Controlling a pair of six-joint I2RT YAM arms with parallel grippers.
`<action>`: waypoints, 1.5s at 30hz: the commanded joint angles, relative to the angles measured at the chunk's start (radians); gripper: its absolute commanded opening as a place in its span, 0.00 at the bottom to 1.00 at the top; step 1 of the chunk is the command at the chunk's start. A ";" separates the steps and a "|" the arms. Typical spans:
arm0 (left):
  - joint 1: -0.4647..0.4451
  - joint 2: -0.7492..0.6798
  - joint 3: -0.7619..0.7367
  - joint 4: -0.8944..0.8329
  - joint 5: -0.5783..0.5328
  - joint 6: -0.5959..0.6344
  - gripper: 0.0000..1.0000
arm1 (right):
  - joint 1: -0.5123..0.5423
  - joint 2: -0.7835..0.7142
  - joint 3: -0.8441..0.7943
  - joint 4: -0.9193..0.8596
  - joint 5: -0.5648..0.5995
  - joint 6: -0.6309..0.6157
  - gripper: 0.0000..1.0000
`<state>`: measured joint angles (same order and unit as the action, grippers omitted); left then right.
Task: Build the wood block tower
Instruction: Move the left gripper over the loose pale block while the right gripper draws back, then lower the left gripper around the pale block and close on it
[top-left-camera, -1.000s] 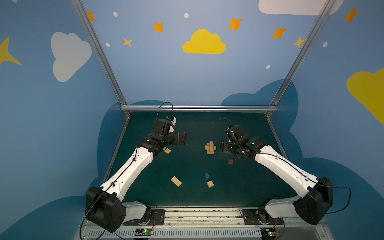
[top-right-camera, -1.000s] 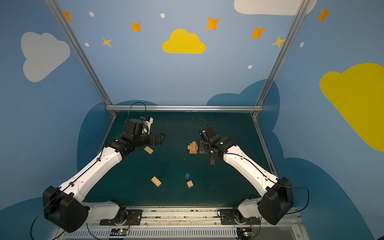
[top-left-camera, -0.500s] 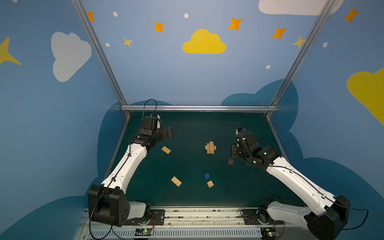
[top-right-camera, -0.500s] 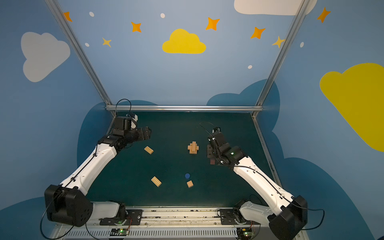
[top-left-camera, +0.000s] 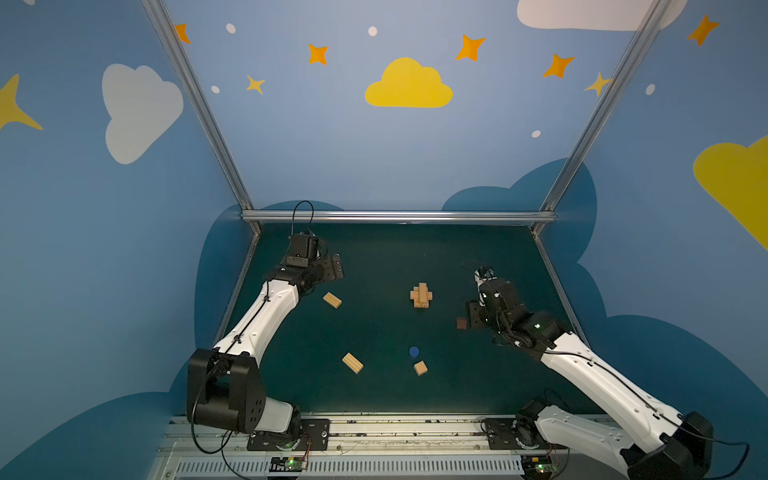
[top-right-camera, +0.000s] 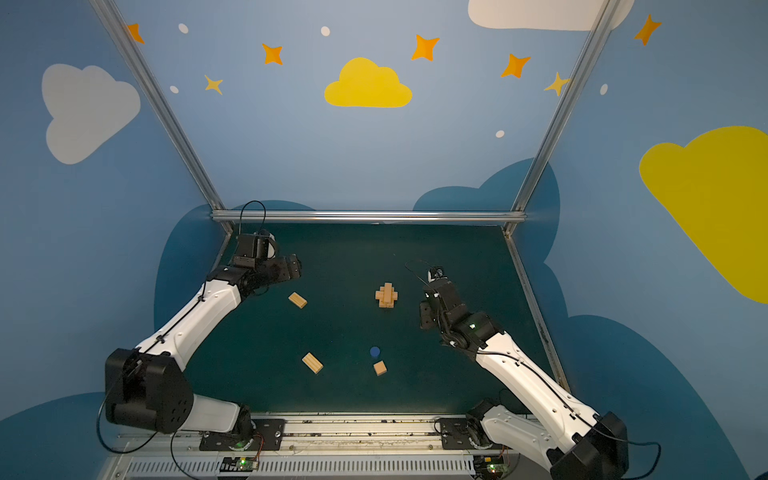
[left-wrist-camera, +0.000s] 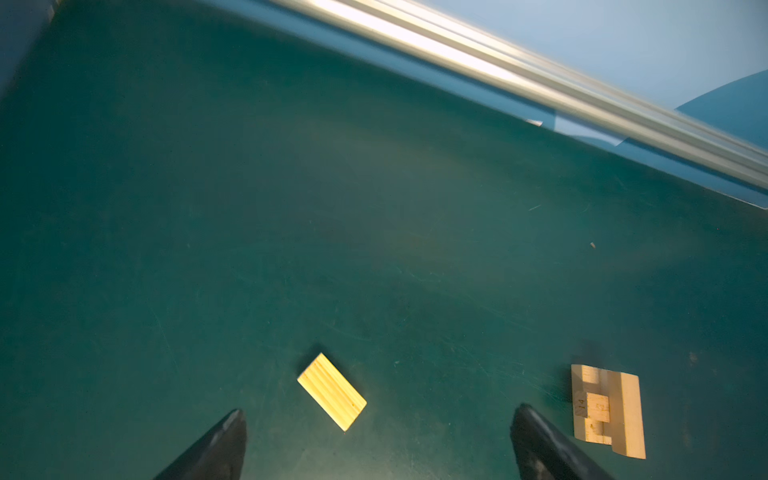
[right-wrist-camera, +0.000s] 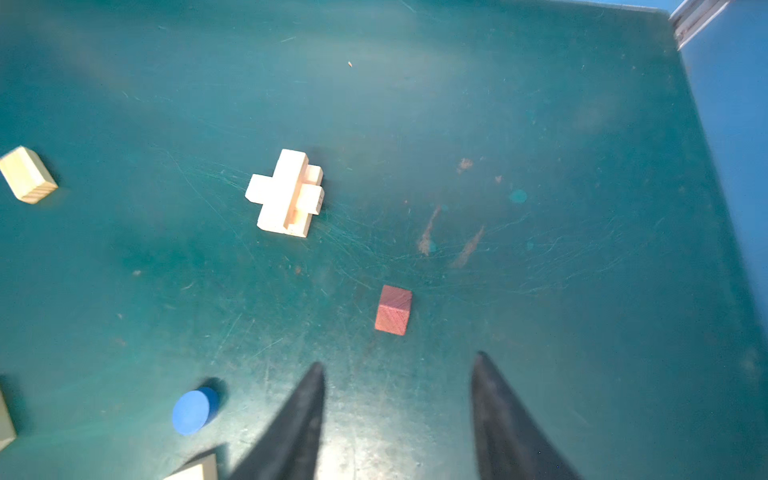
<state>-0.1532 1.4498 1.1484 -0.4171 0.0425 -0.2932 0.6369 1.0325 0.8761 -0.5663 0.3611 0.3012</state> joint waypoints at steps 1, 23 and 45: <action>-0.006 0.016 -0.006 -0.027 0.022 -0.076 0.98 | -0.005 -0.022 0.003 0.043 0.001 -0.046 0.70; -0.006 0.078 -0.040 -0.116 0.119 -0.140 0.90 | -0.011 -0.051 -0.025 0.065 -0.140 -0.036 0.79; -0.079 0.064 -0.173 -0.174 0.072 -0.227 0.76 | -0.011 -0.086 -0.046 0.073 -0.195 -0.008 0.76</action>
<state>-0.2138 1.5715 1.0016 -0.5423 0.1505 -0.5110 0.6300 0.9653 0.8299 -0.4961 0.1772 0.2832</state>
